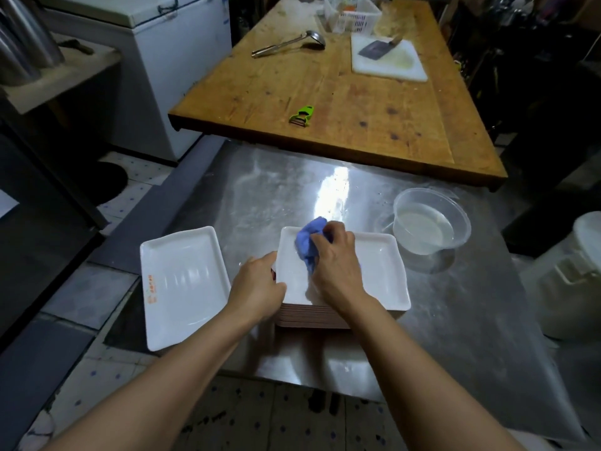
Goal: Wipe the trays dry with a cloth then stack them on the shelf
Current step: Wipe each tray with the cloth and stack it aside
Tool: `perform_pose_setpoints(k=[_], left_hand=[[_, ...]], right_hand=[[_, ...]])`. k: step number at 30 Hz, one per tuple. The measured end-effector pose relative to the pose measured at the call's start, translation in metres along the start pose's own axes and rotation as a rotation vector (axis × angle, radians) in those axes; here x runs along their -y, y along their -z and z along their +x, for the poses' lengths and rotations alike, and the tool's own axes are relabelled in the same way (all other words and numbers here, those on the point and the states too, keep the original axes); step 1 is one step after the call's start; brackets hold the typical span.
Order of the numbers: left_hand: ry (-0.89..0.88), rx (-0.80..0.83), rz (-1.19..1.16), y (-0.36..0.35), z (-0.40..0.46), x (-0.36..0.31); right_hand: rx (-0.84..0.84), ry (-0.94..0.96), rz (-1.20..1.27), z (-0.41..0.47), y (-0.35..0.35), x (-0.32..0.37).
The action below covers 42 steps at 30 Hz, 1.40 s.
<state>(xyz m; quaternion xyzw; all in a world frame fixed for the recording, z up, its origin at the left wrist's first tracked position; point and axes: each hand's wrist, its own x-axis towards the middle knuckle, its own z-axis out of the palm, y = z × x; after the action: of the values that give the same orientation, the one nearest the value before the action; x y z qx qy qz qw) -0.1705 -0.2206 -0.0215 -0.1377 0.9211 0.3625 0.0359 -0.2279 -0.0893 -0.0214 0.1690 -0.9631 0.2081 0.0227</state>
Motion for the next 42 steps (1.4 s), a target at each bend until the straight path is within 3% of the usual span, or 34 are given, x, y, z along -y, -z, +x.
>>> perform_pose_setpoints(k=[8,10,14,18,22,29,36,42], left_hand=[[0.020,0.043,-0.001,0.003,0.001,0.002],[0.024,0.078,-0.115,0.003,0.001,0.004],[0.056,0.205,-0.448,0.009,0.000,0.010],[0.114,0.281,-0.561,0.014,0.002,0.013],[0.135,0.271,-0.546,0.013,0.001,0.010],[0.186,0.166,-0.415,0.007,0.004,0.001],[0.088,0.014,-0.067,0.001,-0.003,-0.005],[0.078,0.002,-0.041,-0.002,-0.002,-0.004]], right_hand=[[0.163,0.064,0.202,0.008,-0.001,0.020],[0.209,0.040,0.290,0.003,0.004,0.019],[0.296,0.084,0.221,-0.010,0.010,0.016],[0.390,0.096,0.187,-0.024,0.022,0.017],[0.435,0.139,0.108,-0.040,0.030,0.016],[0.367,0.162,-0.030,-0.056,0.029,0.005],[0.267,0.047,-0.124,-0.068,0.041,-0.034],[0.154,-0.092,-0.248,-0.064,0.057,-0.064]])
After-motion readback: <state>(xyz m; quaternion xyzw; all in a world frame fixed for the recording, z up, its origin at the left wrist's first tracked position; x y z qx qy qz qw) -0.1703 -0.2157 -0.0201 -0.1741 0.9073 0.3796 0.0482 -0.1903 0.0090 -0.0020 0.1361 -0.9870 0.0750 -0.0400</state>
